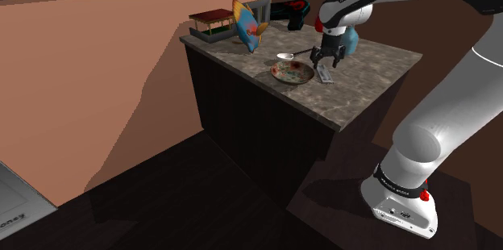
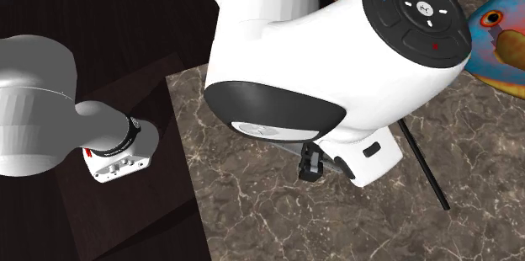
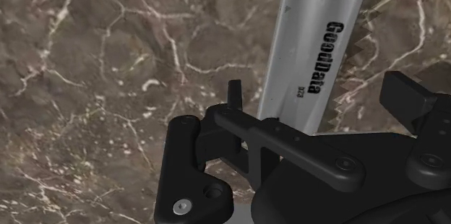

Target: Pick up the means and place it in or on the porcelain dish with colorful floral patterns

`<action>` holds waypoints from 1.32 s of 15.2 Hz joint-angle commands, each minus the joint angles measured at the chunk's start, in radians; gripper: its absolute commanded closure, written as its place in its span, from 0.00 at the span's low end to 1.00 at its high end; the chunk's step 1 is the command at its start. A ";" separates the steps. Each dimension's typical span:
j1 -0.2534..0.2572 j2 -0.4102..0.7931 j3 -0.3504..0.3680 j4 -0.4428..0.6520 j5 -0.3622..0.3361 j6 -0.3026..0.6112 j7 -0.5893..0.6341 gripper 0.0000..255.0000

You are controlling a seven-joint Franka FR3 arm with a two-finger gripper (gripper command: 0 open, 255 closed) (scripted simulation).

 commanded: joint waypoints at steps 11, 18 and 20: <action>0.000 0.027 -0.004 -0.027 0.008 0.053 -0.006 1.00; 0.000 0.026 -0.003 -0.028 0.007 0.053 -0.005 1.00; -0.001 0.027 -0.003 -0.027 0.008 0.053 -0.006 1.00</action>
